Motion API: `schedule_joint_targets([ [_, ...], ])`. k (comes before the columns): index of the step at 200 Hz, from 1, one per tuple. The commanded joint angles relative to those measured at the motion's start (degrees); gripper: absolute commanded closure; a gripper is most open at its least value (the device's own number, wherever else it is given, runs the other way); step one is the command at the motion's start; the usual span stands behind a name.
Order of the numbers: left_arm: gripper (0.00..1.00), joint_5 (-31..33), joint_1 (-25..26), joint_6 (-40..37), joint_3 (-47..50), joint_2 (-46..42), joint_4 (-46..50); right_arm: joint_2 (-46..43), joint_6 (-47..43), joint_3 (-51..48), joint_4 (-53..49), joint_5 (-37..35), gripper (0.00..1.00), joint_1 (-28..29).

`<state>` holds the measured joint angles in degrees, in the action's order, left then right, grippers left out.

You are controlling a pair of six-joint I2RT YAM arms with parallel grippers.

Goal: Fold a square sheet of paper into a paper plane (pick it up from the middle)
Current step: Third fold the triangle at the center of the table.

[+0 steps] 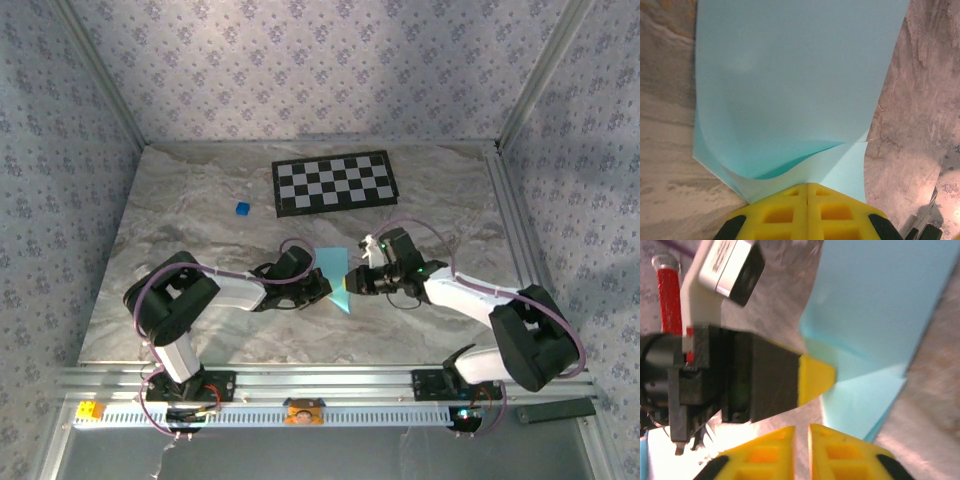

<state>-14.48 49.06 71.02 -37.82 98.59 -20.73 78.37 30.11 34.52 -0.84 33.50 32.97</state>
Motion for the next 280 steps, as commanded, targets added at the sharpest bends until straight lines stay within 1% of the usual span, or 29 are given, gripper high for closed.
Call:
schedule_joint_targets([
  [1,1.00,1.5,0.4,-0.4,-0.3,0.9,4.4,2.8,-1.1,3.1,-4.0,2.3,0.92,2.9],
  [40,1.00,1.5,0.5,-0.5,-0.3,0.9,4.3,8.0,-0.8,5.4,-5.3,0.4,0.94,5.8],
  [62,1.00,1.4,0.5,-0.5,-0.2,0.9,4.2,10.6,-1.1,6.7,-6.6,-0.2,0.95,6.2],
  [109,1.00,1.3,0.5,-0.7,-0.2,0.7,4.7,13.3,-1.2,7.5,-7.3,-1.1,0.94,6.5],
  [131,1.00,1.4,0.5,-0.6,-0.1,0.7,4.6,13.9,-1.7,7.6,-8.7,-2.6,0.94,6.4],
  [179,1.00,1.4,0.5,-0.7,-0.3,0.7,4.7,13.9,-2.2,6.6,-9.6,-2.7,0.94,6.3],
  [221,1.00,1.5,0.5,-0.8,-0.2,0.9,5.0,13.5,-1.2,4.4,-8.0,-2.4,0.94,6.2],
  [242,1.00,1.6,0.4,-0.8,-0.2,0.9,5.0,13.3,-0.3,3.0,-5.9,-0.6,0.94,5.7],
  [280,1.00,1.6,0.3,-0.9,-0.3,0.8,5.3,11.9,0.0,1.5,-5.9,-0.6,0.94,5.2],
])
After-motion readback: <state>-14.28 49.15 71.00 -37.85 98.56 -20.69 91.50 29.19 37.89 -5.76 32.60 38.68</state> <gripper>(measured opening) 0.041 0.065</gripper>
